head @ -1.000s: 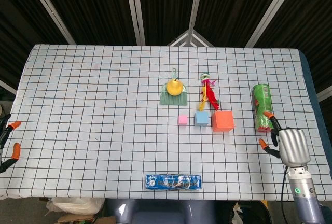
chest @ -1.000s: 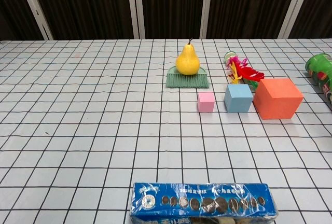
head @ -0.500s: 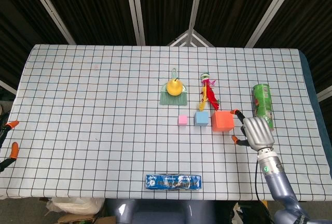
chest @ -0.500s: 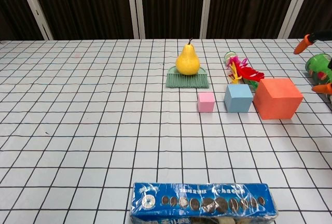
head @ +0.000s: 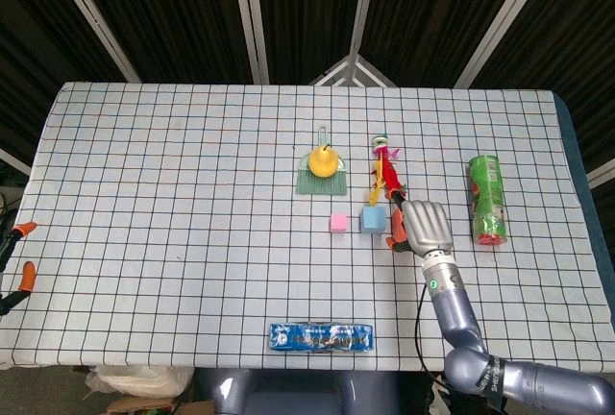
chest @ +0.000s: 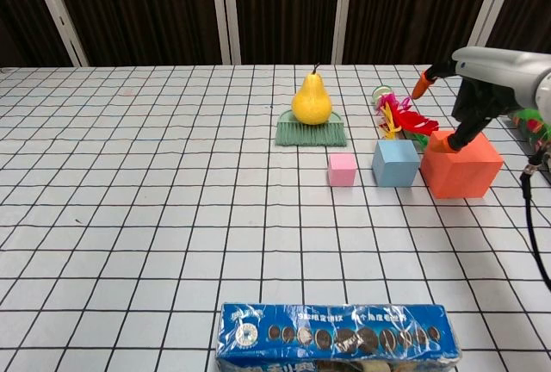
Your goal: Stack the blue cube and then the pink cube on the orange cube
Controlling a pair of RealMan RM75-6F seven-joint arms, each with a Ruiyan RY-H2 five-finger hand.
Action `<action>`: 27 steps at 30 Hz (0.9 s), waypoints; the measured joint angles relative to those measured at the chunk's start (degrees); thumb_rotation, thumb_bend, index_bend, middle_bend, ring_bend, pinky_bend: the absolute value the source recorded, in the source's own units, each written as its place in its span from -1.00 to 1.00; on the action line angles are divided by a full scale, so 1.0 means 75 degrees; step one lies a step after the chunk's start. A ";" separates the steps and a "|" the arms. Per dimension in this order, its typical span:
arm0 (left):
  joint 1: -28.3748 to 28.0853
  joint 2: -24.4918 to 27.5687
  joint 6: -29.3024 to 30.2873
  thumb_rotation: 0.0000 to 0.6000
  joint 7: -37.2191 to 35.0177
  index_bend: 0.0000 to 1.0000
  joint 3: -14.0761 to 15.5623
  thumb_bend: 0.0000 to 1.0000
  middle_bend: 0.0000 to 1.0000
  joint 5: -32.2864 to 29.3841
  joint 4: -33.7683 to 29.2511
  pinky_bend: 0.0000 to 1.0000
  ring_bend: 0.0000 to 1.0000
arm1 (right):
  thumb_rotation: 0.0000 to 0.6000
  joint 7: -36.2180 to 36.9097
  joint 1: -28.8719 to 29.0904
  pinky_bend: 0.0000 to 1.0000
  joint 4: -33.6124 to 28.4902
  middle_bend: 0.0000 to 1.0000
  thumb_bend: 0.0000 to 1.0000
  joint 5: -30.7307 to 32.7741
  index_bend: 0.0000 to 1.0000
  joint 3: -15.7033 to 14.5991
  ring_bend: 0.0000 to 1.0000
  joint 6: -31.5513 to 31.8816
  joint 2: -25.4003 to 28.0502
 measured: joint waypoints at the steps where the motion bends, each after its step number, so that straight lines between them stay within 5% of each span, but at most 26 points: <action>1: -0.0004 0.0001 -0.0011 1.00 0.0003 -0.60 -0.0005 0.17 -0.88 -0.0015 -0.0002 -1.00 -1.00 | 1.00 -0.0148 0.0127 1.00 0.0039 1.00 -0.42 0.0181 -0.48 0.0048 1.00 0.0109 -0.0119; 12: -0.0053 0.0024 -0.0149 1.00 -0.0043 -0.60 -0.0021 0.17 -0.88 -0.0102 0.0009 -1.00 -1.00 | 1.00 -0.1080 0.1042 1.00 0.0696 1.00 -0.42 0.1108 -0.47 0.0259 1.00 0.0905 -0.1142; 27: -0.0063 0.0078 -0.0191 1.00 -0.0171 -0.60 -0.0048 0.17 -0.88 -0.0177 0.0030 -1.00 -1.00 | 1.00 -0.1479 0.1360 1.00 0.1393 1.00 -0.42 0.1363 -0.39 -0.0101 1.00 0.0971 -0.1630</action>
